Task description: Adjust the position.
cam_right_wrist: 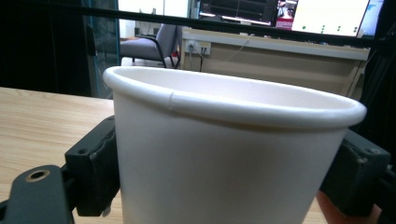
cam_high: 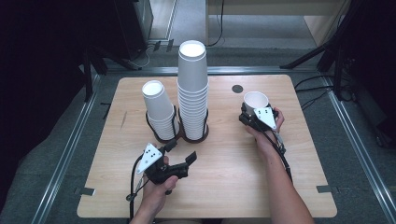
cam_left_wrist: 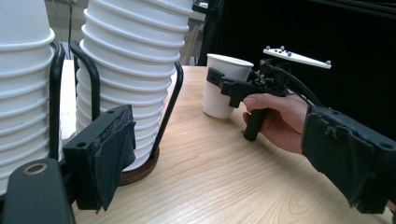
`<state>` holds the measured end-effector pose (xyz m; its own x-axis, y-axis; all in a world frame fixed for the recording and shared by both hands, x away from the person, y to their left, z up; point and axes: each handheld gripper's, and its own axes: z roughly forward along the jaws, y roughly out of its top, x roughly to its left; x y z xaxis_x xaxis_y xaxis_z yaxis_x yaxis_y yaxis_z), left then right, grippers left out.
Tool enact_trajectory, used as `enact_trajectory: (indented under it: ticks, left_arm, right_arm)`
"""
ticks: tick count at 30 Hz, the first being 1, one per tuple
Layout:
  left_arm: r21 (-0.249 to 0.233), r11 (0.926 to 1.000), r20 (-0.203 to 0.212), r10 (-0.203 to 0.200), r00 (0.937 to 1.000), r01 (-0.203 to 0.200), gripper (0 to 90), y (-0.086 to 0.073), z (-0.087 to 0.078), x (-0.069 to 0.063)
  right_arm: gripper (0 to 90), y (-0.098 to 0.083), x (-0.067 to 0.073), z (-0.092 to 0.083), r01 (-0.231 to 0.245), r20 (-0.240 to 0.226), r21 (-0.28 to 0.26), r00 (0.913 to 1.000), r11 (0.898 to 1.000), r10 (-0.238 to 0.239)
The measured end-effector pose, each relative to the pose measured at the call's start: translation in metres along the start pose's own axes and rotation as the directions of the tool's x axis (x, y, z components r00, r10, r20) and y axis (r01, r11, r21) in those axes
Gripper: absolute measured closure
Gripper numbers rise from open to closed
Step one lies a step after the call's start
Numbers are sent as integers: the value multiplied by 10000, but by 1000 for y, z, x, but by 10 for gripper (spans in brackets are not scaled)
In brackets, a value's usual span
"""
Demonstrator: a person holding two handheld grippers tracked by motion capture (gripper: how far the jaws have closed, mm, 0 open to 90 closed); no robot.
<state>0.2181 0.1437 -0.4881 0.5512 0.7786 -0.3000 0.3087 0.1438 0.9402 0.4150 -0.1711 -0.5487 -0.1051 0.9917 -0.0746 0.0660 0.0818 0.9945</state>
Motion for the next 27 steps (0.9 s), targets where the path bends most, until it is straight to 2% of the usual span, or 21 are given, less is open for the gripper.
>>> enact_trajectory:
  ticks: [1,11,22,27]
  left_arm:
    - [-3,10000,1,1,10000,-1,102,0,0,0]
    - [43,10000,23,34,10000,-34,102,-1,1,-1]
    - [9,10000,-2,15,10000,-15,102,-1,1,0]
    - [-8,10000,-86,5,10000,-5,102,0,0,1]
  right_arm:
    - [132,0,0,0,-55,117,46,9999,10000,54]
    - [128,3,-5,-1,-388,-43,443,9992,9983,391]
    - [111,4,-3,-3,-341,-281,683,9990,9971,361]
    - [0,2,1,-5,-120,-756,1044,9969,9945,200]
